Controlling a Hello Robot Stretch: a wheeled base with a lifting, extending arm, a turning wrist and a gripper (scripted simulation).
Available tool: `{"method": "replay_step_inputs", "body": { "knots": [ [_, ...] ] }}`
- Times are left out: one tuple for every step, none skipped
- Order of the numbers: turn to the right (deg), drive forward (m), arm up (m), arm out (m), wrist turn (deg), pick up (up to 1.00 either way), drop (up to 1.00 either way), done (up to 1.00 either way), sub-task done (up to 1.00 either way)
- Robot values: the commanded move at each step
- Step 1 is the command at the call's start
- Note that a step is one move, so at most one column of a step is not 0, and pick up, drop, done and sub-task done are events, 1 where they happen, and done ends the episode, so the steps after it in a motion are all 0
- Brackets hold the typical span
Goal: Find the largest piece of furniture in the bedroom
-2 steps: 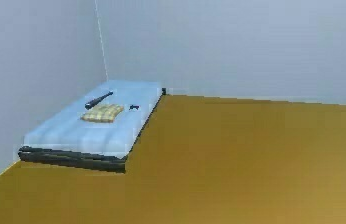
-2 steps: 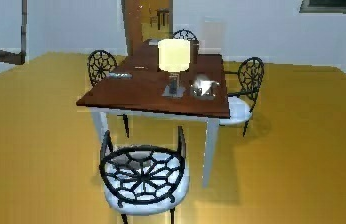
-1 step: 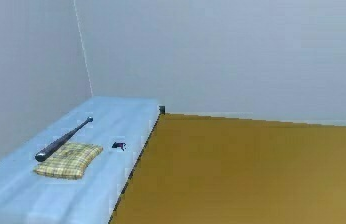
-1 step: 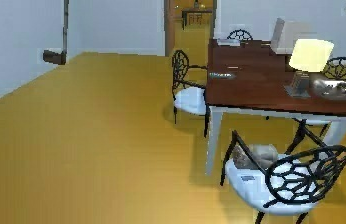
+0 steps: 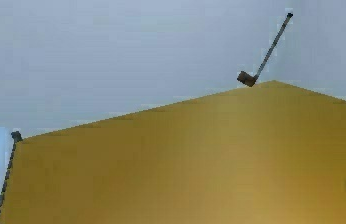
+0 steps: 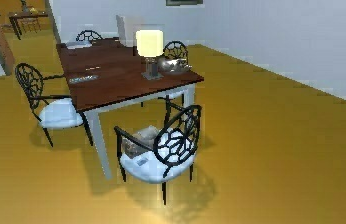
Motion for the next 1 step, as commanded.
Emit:
{"method": "replay_step_inputs", "body": {
  "knots": [
    [0.0,0.05,0.0,0.0,0.0,0.0,0.0,0.0,0.0]
  ]
}}
